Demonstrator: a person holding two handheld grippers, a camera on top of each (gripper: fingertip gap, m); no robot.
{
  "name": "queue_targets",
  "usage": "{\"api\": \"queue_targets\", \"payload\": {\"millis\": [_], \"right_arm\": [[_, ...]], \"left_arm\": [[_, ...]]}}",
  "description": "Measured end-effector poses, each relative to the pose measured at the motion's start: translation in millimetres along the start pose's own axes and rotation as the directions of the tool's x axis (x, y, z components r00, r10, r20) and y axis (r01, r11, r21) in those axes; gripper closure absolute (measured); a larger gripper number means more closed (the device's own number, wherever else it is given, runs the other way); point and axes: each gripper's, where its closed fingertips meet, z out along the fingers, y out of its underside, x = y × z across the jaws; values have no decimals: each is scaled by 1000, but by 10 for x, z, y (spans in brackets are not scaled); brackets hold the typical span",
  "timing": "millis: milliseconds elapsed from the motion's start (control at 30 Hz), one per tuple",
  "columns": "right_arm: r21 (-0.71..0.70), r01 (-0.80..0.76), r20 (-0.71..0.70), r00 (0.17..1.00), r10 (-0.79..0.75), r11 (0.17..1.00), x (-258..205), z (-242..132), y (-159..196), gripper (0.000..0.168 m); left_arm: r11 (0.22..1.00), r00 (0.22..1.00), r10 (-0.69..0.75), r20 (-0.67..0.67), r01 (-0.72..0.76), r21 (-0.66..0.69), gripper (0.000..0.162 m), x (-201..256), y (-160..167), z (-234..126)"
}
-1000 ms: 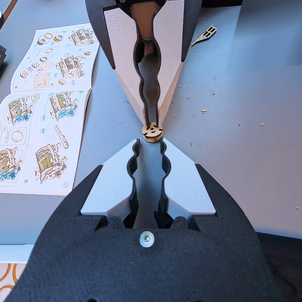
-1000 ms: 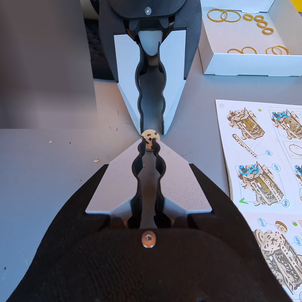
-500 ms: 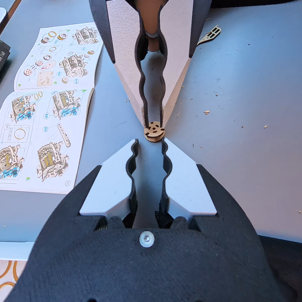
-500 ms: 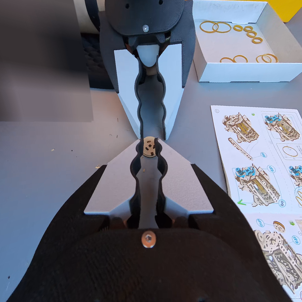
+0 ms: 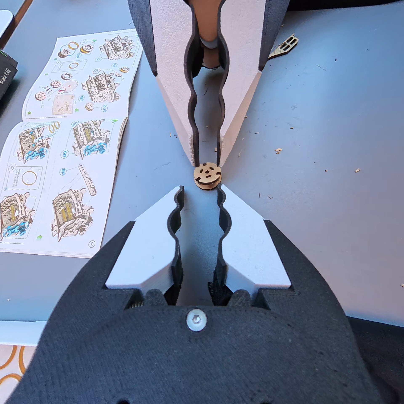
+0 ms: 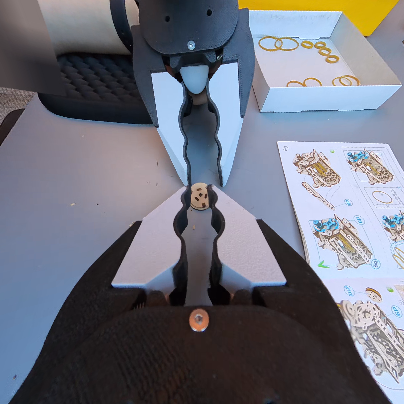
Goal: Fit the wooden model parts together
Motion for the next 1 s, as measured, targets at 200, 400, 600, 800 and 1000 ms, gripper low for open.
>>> {"api": "queue_targets", "payload": {"millis": [200, 400, 600, 800, 1000], "right_arm": [[37, -35, 21, 999, 34, 999, 55, -39, -6, 150], [23, -248, 113, 963, 244, 968, 141, -50, 36, 140], [-35, -414, 210, 887, 412, 909, 197, -3, 26, 137], [-125, -380, 169, 902, 398, 916, 177, 73, 140, 137], [-122, -387, 168, 900, 403, 914, 160, 102, 120, 137]], "left_arm": [[1000, 1000, 0, 1, 0, 0, 133, -2, -1, -1], [1000, 1000, -3, 3, 3, 0, 132, -8, 0, -2], [1000, 1000, 1, 4, -1, 0, 132, -7, 0, -1], [1000, 1000, -2, 5, 2, 0, 132, -11, 0, -2], [1000, 1000, 0, 4, 0, 0, 132, -8, 0, -1]]}}
